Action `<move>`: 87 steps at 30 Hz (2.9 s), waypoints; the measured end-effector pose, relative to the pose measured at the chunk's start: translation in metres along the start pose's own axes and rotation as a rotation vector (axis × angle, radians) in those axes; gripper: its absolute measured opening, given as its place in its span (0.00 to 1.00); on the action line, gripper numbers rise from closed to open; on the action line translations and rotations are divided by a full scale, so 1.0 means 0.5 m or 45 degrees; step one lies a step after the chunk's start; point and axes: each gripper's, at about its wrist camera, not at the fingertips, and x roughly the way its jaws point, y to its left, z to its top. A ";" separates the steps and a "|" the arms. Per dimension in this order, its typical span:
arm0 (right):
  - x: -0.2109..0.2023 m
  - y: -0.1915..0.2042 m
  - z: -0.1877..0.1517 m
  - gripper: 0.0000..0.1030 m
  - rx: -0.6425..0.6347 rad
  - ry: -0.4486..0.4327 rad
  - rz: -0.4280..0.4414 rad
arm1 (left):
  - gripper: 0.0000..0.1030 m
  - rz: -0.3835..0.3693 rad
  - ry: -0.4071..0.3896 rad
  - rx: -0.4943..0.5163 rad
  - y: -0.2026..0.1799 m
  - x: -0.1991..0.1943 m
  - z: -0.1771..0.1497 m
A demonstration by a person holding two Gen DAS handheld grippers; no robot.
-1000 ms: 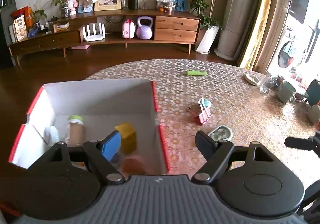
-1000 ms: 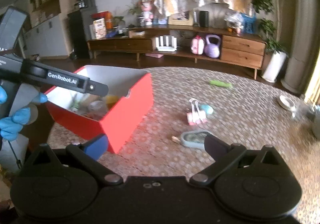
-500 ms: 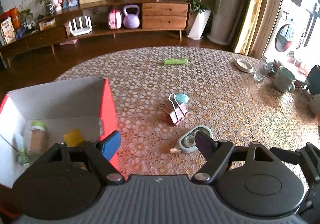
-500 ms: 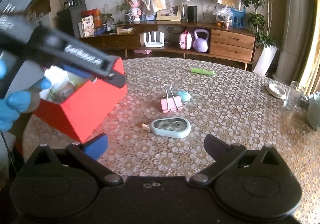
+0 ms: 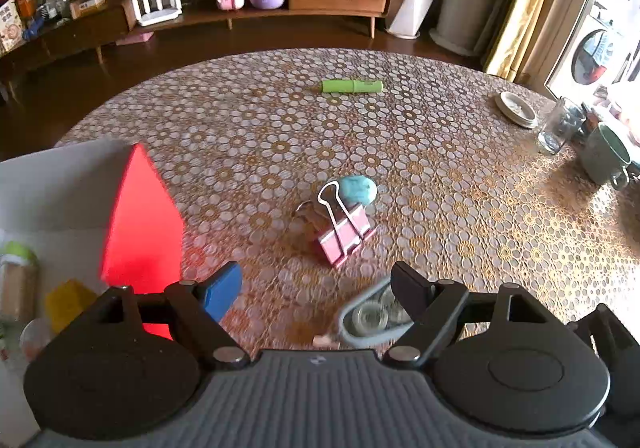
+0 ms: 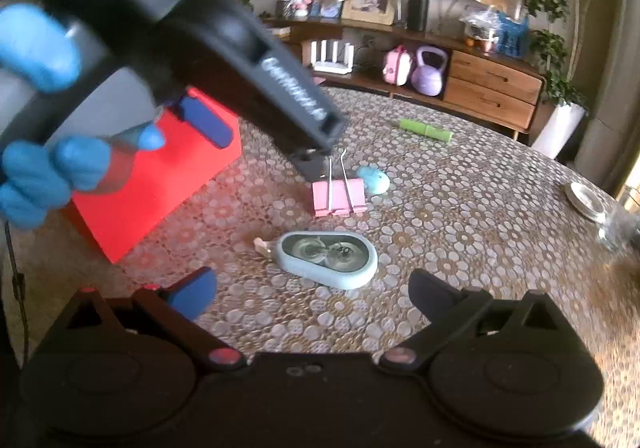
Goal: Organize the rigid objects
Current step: 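Withdraw both tools toward the pink binder clip and tape dispenser, then grasp the pink binder clip with the left tool while the right tool grasps the tape dispenser, then lift and carry the binder clip and tape dispenser over the red box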
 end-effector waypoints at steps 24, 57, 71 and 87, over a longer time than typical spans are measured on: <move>0.133 -0.033 0.012 0.89 -0.125 0.061 0.138 | 0.79 -0.001 -0.001 0.295 -0.061 0.165 0.030; 0.079 -0.060 -0.011 0.83 0.035 -0.002 0.100 | 0.32 -0.037 -0.029 0.227 -0.053 0.145 0.013; -0.038 -0.081 -0.055 0.83 0.164 -0.031 0.022 | 0.15 -0.071 -0.023 0.160 -0.036 0.078 -0.033; -0.147 -0.021 0.005 0.83 0.111 -0.074 -0.060 | 0.09 -0.162 -0.060 0.075 0.013 -0.081 -0.085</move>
